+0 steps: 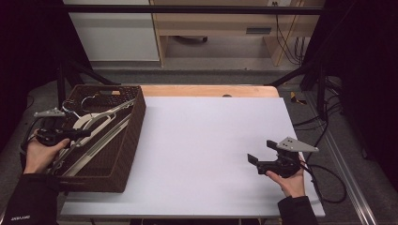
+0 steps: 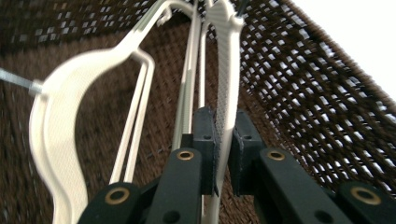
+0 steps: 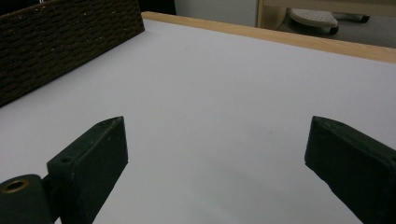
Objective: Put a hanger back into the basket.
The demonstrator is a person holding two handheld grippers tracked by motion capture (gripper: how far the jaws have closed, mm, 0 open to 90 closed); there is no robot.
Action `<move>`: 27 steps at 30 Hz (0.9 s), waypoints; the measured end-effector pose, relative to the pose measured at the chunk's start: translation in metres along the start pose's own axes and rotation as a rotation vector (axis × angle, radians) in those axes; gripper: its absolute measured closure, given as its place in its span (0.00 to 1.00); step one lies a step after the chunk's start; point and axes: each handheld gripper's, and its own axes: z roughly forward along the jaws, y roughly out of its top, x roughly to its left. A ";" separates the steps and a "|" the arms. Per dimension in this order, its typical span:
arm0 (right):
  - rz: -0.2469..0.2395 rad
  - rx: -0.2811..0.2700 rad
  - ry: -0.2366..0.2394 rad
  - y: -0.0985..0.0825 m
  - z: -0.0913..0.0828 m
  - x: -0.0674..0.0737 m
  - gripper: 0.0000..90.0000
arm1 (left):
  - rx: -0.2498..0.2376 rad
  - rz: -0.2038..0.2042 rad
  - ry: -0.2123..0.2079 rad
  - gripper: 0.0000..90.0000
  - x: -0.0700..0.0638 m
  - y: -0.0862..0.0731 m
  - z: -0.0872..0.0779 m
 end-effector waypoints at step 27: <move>0.000 -0.003 -0.003 0.000 0.000 0.000 0.06 | -0.300 0.001 0.194 0.47 -0.063 -0.017 -0.041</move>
